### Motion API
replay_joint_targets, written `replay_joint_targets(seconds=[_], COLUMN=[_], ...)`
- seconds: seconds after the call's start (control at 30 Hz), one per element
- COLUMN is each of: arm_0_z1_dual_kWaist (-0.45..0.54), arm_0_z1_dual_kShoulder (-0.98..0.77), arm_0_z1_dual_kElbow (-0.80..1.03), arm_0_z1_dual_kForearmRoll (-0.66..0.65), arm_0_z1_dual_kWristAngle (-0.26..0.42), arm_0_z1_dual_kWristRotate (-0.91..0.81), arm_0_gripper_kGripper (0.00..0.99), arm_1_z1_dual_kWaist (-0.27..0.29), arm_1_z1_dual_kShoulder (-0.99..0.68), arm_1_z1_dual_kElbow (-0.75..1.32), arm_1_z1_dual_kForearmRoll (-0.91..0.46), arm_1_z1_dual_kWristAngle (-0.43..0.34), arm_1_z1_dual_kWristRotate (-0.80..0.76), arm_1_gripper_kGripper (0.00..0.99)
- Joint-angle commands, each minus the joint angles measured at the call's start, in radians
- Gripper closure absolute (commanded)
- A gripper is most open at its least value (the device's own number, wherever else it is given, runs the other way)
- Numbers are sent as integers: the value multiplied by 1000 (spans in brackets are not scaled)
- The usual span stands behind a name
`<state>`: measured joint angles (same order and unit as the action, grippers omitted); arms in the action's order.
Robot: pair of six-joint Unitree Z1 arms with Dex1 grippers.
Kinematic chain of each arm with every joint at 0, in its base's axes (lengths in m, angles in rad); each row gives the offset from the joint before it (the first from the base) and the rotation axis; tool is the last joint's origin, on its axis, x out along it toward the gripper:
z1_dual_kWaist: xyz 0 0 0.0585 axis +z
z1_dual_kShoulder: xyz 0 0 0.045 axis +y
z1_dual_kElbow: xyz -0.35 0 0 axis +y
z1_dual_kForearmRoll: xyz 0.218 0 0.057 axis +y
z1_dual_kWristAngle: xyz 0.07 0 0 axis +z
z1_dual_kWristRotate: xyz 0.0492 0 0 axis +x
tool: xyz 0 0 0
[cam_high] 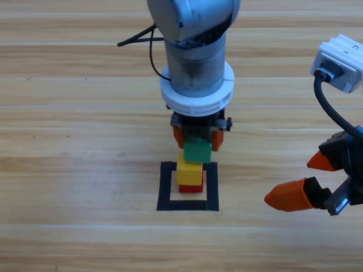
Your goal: Stack the blocks in the rectangular block: red at the bottom, yellow in the middle, green on top
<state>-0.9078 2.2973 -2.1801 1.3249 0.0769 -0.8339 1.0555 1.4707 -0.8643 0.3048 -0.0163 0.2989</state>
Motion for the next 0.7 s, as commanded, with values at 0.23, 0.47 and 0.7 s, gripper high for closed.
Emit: replay_joint_targets(seconds=[0.23,0.47,0.7], arm_0_z1_dual_kWaist=[-6,0,0], arm_0_z1_dual_kShoulder=[48,-4,-33], arm_0_z1_dual_kElbow=[-12,17,39], arm_0_z1_dual_kForearmRoll=[10,10,14], arm_0_z1_dual_kWristAngle=[0,6,15], arm_0_z1_dual_kWristRotate=[-10,-51,-106], arm_0_gripper_kGripper=[990,990,990], arm_1_z1_dual_kWaist=[0,0,0], arm_1_z1_dual_kShoulder=[-6,-3,5], arm_1_z1_dual_kElbow=[28,27,25], arm_1_z1_dual_kForearmRoll=[-16,-15,-16], arm_1_z1_dual_kWristAngle=[4,4,6], arm_1_z1_dual_kWristRotate=[5,3,3], arm_1_gripper_kGripper=[0,0,0])
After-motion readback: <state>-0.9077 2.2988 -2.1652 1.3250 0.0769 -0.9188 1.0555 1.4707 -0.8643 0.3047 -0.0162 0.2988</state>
